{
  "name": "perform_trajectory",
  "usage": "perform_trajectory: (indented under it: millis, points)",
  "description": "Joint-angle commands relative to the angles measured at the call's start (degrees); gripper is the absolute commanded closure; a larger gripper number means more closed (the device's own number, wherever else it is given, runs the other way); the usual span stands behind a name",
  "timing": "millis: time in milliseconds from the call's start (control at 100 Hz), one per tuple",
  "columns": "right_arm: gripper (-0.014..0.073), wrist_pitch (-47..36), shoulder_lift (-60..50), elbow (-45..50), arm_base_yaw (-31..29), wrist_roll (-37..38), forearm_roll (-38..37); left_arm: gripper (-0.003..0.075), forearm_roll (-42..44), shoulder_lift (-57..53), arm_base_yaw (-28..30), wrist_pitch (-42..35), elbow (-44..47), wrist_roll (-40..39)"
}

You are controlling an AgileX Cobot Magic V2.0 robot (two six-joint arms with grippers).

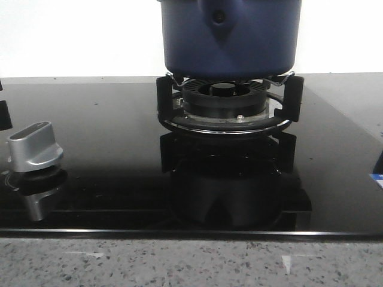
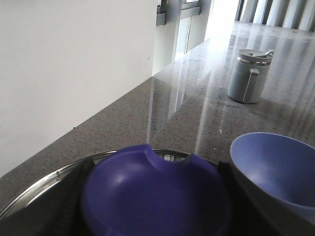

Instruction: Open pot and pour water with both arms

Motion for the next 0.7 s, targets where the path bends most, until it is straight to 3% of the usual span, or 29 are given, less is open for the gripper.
perform_trajectory:
  millis: [0, 120, 340, 690]
  points:
    - [0.0662, -3.9, 0.2, -1.4, 0.1, 0.0, -0.3, 0.0456, -5.3, -2.6, -0.5, 2.2, -1.9, 0.4]
    - [0.0662, -4.0, 0.2, -1.4, 0.1, 0.0, -0.3, 0.0430, -5.3, -2.6, -0.3, 2.1, -1.9, 0.9]
    - [0.0662, -4.0, 0.2, -1.4, 0.1, 0.0, -0.4, 0.0171, -5.3, -2.9, 0.4, 2.0, -1.9, 1.1]
    - [0.0662, -4.5, -0.4, -1.4, 0.1, 0.0, -3.0, 0.0167, -5.3, -8.6, 4.9, 2.5, -1.9, -0.7]
